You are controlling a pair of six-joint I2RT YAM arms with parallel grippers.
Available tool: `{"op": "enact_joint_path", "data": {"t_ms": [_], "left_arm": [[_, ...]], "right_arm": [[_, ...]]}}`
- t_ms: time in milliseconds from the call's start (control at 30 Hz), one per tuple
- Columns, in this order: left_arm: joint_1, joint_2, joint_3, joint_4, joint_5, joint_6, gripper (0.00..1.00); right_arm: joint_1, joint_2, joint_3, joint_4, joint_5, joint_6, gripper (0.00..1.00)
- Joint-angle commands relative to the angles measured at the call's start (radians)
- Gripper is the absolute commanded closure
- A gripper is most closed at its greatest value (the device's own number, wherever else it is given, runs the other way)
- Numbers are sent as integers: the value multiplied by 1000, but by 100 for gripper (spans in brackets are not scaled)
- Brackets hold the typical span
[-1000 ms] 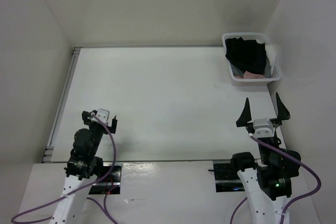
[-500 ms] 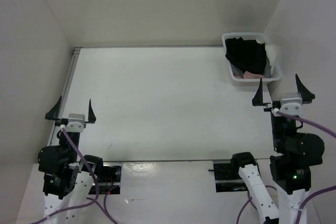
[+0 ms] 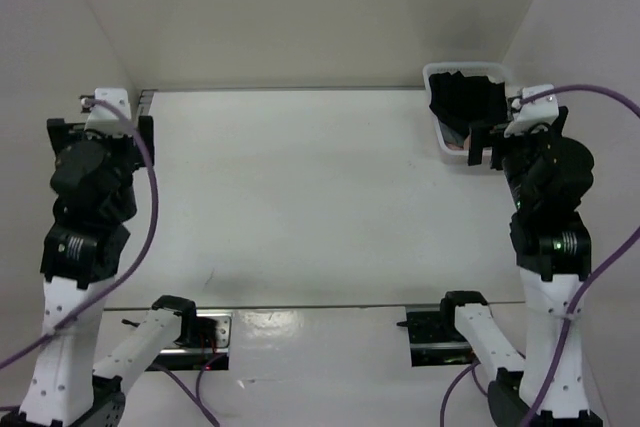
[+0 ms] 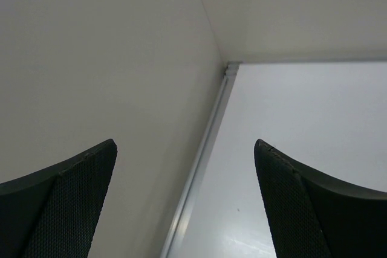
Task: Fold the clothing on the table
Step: Grab the skirt from the pile
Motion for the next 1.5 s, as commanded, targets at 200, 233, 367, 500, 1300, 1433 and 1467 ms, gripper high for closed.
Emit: {"op": "enact_joint_path", "data": {"t_ms": [200, 233, 367, 500, 1300, 1433, 1467], "left_arm": [[43, 33, -126, -216, 136, -241, 0], [43, 56, -126, -216, 201, -255, 0], [52, 209, -68, -273, 257, -258, 0], [90, 331, -59, -222, 286, -277, 0], [231, 658, 27, -201, 659, -332, 0], [231, 658, -4, -181, 682, -297, 0], [231, 658, -4, -181, 682, -297, 0]], "right_arm": [[-132, 261, 127, -182, -330, 153, 2], [-150, 347, 156, -210, -348, 163, 2], [-164, 508, 156, -250, -375, 176, 2], [-176, 646, 177, -259, -308, 189, 2], [-102, 864, 326, -144, 48, 181, 4], [-133, 1014, 449, -170, -27, 227, 4], [-133, 1060, 487, -170, -27, 241, 4]]}}
